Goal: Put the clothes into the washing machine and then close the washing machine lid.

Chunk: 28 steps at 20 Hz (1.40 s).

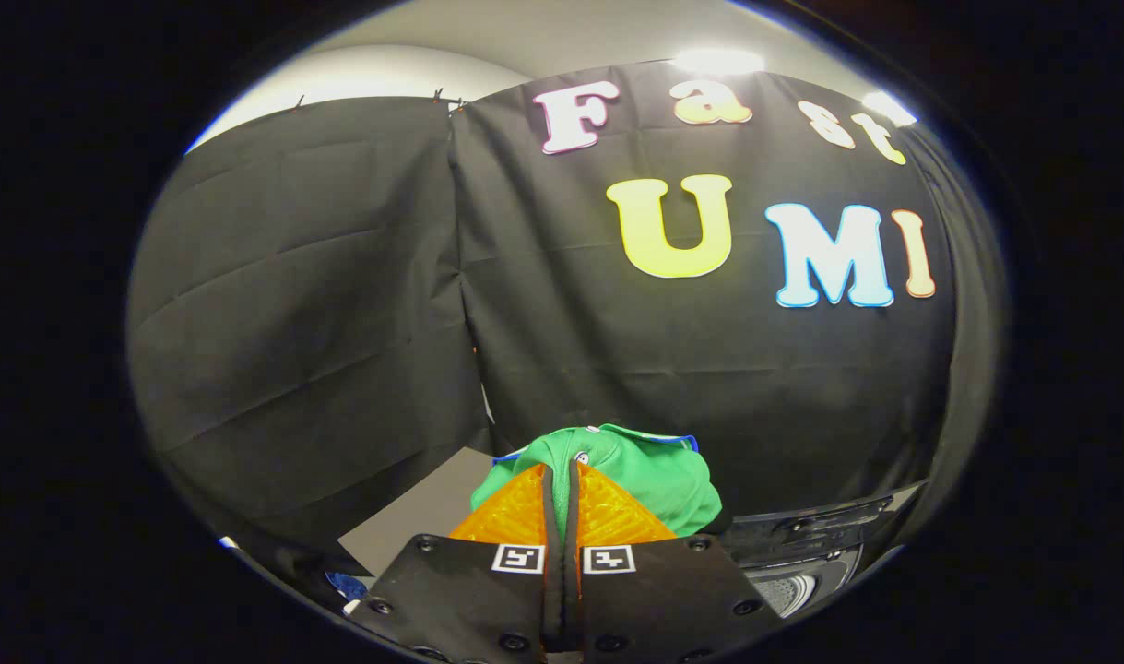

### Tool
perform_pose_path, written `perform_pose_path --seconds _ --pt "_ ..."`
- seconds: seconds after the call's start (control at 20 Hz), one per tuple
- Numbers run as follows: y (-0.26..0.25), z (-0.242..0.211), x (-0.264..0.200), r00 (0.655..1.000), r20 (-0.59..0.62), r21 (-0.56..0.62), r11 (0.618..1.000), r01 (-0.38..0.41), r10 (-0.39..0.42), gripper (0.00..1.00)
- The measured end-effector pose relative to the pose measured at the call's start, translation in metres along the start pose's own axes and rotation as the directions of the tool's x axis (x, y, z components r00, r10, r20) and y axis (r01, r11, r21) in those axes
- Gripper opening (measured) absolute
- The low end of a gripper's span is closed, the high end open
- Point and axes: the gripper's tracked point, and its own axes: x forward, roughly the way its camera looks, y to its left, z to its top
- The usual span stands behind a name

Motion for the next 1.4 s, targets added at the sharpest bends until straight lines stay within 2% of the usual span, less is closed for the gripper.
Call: perform_pose_path --seconds 0.4,0.85,1.4 --pt "-0.089 0.007 -0.032 0.989 0.033 0.034 0.989 0.144 -0.146 0.02" --pt "-0.174 0.001 -0.072 0.958 0.028 0.086 0.955 0.283 -0.286 0.02" --pt "-0.235 -0.022 -0.1 0.924 -0.003 0.125 0.916 0.38 -0.383 0.02"
